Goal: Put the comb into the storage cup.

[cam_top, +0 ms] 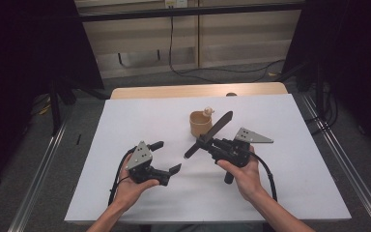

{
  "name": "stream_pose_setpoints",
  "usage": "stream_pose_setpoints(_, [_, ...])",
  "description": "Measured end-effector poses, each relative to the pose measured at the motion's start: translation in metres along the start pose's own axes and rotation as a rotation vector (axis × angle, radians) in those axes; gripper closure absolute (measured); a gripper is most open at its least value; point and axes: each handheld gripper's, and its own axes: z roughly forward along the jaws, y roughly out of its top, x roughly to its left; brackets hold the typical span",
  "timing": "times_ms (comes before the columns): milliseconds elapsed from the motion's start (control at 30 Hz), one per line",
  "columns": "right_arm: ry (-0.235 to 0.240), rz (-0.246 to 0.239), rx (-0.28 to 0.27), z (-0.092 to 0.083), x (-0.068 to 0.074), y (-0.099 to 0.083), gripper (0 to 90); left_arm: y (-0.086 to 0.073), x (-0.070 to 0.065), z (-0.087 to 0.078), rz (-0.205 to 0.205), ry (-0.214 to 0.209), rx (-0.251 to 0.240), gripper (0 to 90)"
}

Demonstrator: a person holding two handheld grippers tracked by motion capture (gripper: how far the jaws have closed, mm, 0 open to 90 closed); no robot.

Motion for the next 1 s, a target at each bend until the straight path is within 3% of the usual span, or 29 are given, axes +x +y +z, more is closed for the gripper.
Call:
stream_pose_setpoints(200, [-0.016, -0.026, 0.013, -0.002, -0.003, 0.002, 72.5, -0.002, 0.001, -0.011, -0.011, 0.022, -0.020, 2.7])
stream_pose_setpoints(300, [-0.024, -0.037, 0.018, -0.002, -0.005, 0.003, 72.5, -0.004, 0.001, -0.017, 0.000, 0.056, -0.020, 2.7])
stream_pose_setpoints(467, [-0.038, -0.067, 0.021, -0.004, -0.008, 0.008, 72.5, -0.005, -0.001, -0.028, -0.030, 0.086, -0.050, 2.7])
stream_pose_setpoints(633, [-0.049, -0.078, 0.028, -0.005, -0.011, 0.011, 72.5, -0.010, -0.002, -0.036, -0.027, 0.091, -0.047, 2.8])
stream_pose_setpoints(700, [-0.058, -0.087, 0.033, -0.005, -0.012, 0.013, 72.4, -0.013, -0.003, -0.038, -0.019, 0.071, -0.070, 2.8])
stream_pose_setpoints(800, [-0.061, -0.103, 0.029, -0.006, -0.014, 0.017, 72.5, -0.019, -0.005, -0.038, -0.011, 0.090, -0.058, 2.5])
stream_pose_setpoints(1000, [-0.082, -0.123, 0.018, -0.009, -0.018, 0.025, 72.5, -0.023, -0.004, -0.043, -0.048, 0.133, -0.068, 2.4])
